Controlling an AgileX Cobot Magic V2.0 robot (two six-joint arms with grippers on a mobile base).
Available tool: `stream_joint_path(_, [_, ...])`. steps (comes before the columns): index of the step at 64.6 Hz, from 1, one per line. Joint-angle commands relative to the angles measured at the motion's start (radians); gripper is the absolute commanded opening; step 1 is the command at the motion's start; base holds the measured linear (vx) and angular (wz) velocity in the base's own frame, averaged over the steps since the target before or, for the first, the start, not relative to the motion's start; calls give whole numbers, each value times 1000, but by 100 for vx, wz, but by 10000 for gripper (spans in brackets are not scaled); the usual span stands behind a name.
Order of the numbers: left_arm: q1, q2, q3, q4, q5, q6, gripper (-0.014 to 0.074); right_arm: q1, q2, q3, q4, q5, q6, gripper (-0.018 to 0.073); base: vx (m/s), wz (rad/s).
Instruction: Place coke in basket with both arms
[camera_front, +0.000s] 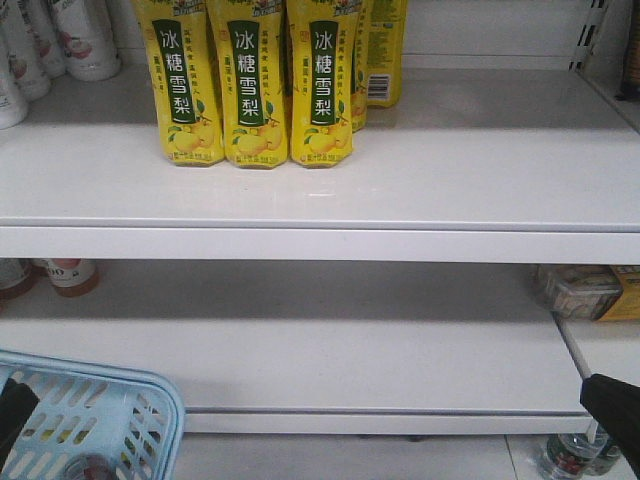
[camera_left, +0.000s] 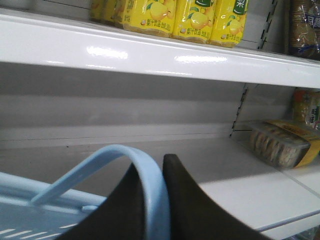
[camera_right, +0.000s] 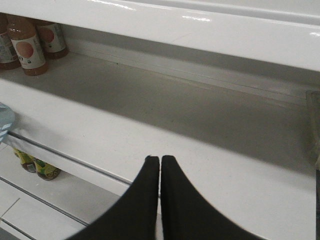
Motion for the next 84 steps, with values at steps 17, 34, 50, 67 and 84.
stream_joint_path(17, [26, 3, -13, 7, -100, -26, -6, -5, 7, -29, -29, -61, -2, -2, 0, 0])
stream_joint_path(34, [139, -61, -13, 7, -108, -59, -6, -5, 7, -29, -29, -61, -2, -2, 0, 0])
stream_joint_path(50, [254, -195, -13, 7, -20, 0, -6, -5, 7, -29, -29, -61, -2, -2, 0, 0])
stream_joint_path(67, [382, -246, -13, 9, 38, 0, -6, -5, 7, -29, -29, -61, -2, -2, 0, 0])
stream_joint_path(84, [443, -256, -13, 9, 112, 0, -6, -5, 7, -29, -29, -61, -2, -2, 0, 0])
